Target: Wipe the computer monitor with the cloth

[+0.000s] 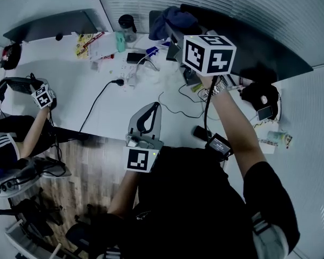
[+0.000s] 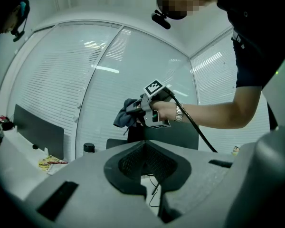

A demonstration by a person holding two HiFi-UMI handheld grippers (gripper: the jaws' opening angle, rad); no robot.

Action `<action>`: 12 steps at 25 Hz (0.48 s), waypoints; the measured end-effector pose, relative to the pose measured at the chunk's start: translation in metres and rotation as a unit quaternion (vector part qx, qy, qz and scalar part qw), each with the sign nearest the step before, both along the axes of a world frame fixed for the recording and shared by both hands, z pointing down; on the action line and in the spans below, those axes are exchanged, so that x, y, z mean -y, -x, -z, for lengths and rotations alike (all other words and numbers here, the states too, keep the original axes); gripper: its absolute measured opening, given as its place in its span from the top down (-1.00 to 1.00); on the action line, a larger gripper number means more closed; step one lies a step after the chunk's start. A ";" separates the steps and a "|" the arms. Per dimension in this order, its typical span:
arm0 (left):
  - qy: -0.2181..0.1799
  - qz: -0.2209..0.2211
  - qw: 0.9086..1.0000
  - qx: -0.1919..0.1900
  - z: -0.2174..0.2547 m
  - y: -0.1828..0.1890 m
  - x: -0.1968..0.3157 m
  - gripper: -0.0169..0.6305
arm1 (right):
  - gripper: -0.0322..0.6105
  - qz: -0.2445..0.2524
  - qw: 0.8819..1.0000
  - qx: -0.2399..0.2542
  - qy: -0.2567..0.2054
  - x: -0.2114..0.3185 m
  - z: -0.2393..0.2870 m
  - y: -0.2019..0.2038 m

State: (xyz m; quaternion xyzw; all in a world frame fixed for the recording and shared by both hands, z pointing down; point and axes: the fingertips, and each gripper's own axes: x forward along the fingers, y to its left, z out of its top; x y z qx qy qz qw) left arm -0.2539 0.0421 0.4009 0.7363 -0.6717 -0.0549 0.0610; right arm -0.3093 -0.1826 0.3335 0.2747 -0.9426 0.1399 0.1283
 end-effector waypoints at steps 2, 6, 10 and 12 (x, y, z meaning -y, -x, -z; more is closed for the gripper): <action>-0.003 0.000 1.000 0.003 0.003 0.000 0.000 0.92 | 0.50 0.001 1.000 0.008 -0.008 0.001 0.014 0.000; -0.004 0.002 1.000 0.007 0.007 0.002 0.000 0.92 | 0.50 0.003 1.000 0.018 -0.021 0.004 0.032 0.000; -0.009 0.004 1.000 0.008 0.015 0.002 -0.001 0.92 | 0.50 0.005 0.999 0.035 -0.030 0.003 0.048 -0.003; -0.009 0.002 1.000 0.011 0.018 0.002 -0.002 0.92 | 0.50 -0.002 0.998 0.046 -0.046 0.003 0.060 -0.009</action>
